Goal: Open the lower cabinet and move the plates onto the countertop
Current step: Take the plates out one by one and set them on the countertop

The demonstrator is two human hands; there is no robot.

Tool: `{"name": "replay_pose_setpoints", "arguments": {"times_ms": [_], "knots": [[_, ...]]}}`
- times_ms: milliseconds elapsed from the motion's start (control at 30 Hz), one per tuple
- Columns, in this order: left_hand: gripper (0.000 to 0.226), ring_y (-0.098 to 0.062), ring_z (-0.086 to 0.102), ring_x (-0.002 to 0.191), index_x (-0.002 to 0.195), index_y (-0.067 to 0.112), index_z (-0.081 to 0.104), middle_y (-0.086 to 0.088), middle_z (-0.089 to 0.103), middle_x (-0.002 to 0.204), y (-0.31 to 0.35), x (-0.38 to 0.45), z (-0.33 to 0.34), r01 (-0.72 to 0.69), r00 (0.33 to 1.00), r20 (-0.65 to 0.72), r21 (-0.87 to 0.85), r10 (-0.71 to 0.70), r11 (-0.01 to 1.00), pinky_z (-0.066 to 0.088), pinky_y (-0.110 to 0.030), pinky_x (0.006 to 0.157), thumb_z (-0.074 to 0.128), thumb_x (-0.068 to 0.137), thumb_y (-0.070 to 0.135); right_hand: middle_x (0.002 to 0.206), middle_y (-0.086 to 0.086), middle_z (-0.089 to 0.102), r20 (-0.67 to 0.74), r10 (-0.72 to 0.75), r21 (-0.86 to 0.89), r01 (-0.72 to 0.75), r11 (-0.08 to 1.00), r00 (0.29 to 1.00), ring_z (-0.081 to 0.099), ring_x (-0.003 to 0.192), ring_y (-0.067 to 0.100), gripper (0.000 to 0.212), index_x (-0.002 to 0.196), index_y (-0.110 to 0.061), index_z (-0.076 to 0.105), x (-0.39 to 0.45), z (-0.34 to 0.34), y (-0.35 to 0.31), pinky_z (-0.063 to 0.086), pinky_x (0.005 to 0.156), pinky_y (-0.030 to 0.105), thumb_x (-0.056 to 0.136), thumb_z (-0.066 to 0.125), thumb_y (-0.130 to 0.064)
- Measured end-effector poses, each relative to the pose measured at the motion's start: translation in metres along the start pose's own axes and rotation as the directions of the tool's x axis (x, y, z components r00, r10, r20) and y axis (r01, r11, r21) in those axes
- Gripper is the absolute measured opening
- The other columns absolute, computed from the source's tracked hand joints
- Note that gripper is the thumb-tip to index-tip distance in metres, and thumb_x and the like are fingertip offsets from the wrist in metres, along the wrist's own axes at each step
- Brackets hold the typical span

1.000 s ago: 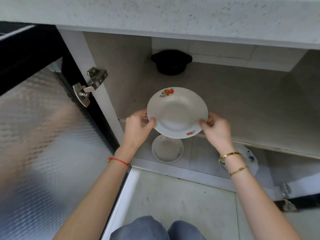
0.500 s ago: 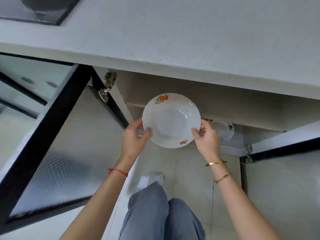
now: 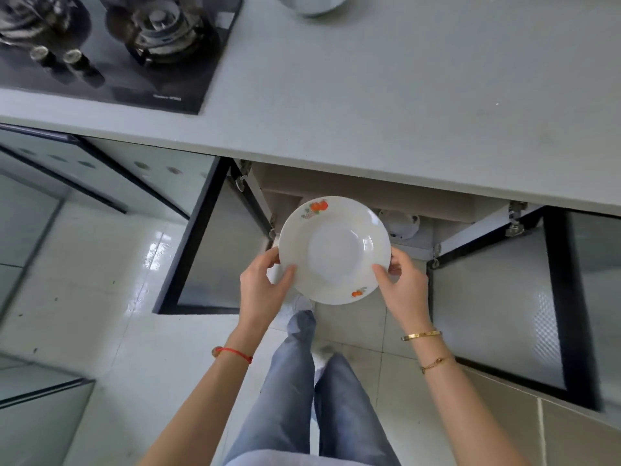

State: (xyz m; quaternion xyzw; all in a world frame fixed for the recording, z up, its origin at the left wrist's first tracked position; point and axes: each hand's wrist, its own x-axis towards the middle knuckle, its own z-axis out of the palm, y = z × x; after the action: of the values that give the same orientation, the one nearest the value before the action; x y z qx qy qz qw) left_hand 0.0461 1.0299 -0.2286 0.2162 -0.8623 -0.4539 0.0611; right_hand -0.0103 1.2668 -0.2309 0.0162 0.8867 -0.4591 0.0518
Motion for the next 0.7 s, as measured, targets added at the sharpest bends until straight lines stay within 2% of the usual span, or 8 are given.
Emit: {"name": "replay_pose_setpoints", "arguments": {"times_ms": [100,200,333,433,500,600,633,700], "knots": [[0.029,0.017,0.054,0.094,0.112,0.026,0.067,0.022,0.062,0.099,0.036,-0.009,-0.016,-0.024,1.000,-0.005,-0.002,0.024,1.000,0.036,0.008,0.074,0.070,0.083,0.027,0.089,-0.008,0.062,-0.038,-0.032,0.000,0.032,0.999,0.999,0.058,0.079,0.005,0.031,0.115,-0.016,0.061,-0.012,-0.033,-0.027,0.042,0.065,0.000,0.085,0.066,-0.018],[0.029,0.019,0.053,0.094,0.112,0.027,0.067,0.026,0.061,0.098,0.066,-0.010,-0.026,-0.083,0.996,-0.008,-0.005,0.083,0.997,0.035,0.007,0.076,0.070,0.083,0.026,0.091,-0.011,0.061,-0.052,-0.060,0.024,0.061,0.998,0.997,0.057,0.083,-0.003,0.030,0.115,-0.018,0.060,-0.015,-0.059,-0.046,0.042,0.068,-0.001,0.086,0.065,-0.019],[0.028,0.013,0.057,0.093,0.109,0.033,0.066,0.036,0.060,0.094,0.101,0.000,-0.031,-0.145,0.989,0.011,-0.044,0.145,0.988,0.037,0.004,0.077,0.069,0.082,0.025,0.093,-0.014,0.062,-0.096,-0.069,0.027,0.072,0.997,0.993,0.058,0.087,-0.001,0.030,0.114,-0.026,0.059,-0.006,-0.086,-0.059,0.042,0.071,-0.001,0.085,0.066,-0.024],[0.028,0.005,0.062,0.088,0.106,0.036,0.067,0.029,0.066,0.093,0.123,0.019,-0.027,-0.189,0.981,0.035,-0.076,0.192,0.979,0.043,-0.002,0.075,0.068,0.081,0.024,0.091,-0.015,0.064,-0.127,-0.071,0.055,0.078,0.995,0.989,0.059,0.086,-0.002,0.028,0.110,-0.032,0.059,0.013,-0.100,-0.064,0.042,0.071,0.000,0.084,0.066,-0.023],[0.027,0.004,0.062,0.086,0.106,0.033,0.068,0.024,0.068,0.092,0.135,0.039,-0.022,-0.213,0.975,0.048,-0.084,0.218,0.973,0.045,-0.005,0.075,0.068,0.080,0.025,0.091,-0.014,0.065,-0.150,-0.063,0.071,0.074,0.995,0.987,0.060,0.084,-0.003,0.029,0.111,-0.029,0.060,0.032,-0.107,-0.066,0.043,0.070,0.001,0.084,0.067,-0.022],[0.024,-0.005,0.064,0.085,0.105,0.029,0.068,0.017,0.069,0.090,0.150,0.076,-0.011,-0.229,0.969,0.080,-0.076,0.235,0.970,0.051,-0.016,0.076,0.068,0.081,0.024,0.090,-0.012,0.066,-0.171,-0.054,0.064,0.066,0.996,0.984,0.061,0.083,0.000,0.025,0.107,-0.028,0.061,0.066,-0.113,-0.070,0.047,0.071,0.010,0.083,0.066,-0.022],[0.024,-0.002,0.065,0.086,0.106,0.028,0.068,0.020,0.068,0.090,0.154,0.089,-0.007,-0.230,0.968,0.088,-0.083,0.237,0.970,0.051,-0.015,0.076,0.068,0.082,0.024,0.088,-0.010,0.067,-0.174,-0.050,0.063,0.062,0.996,0.983,0.061,0.082,0.002,0.022,0.104,-0.028,0.061,0.079,-0.115,-0.071,0.047,0.072,0.013,0.083,0.065,-0.022],[0.026,0.007,0.062,0.087,0.108,0.026,0.068,0.030,0.063,0.091,0.165,0.116,0.001,-0.240,0.964,0.090,-0.091,0.248,0.966,0.045,-0.003,0.075,0.069,0.082,0.023,0.087,-0.007,0.067,-0.174,-0.051,0.061,0.062,0.996,0.983,0.062,0.081,0.005,0.018,0.101,-0.028,0.060,0.106,-0.118,-0.076,0.047,0.070,0.013,0.084,0.065,-0.023]]}}
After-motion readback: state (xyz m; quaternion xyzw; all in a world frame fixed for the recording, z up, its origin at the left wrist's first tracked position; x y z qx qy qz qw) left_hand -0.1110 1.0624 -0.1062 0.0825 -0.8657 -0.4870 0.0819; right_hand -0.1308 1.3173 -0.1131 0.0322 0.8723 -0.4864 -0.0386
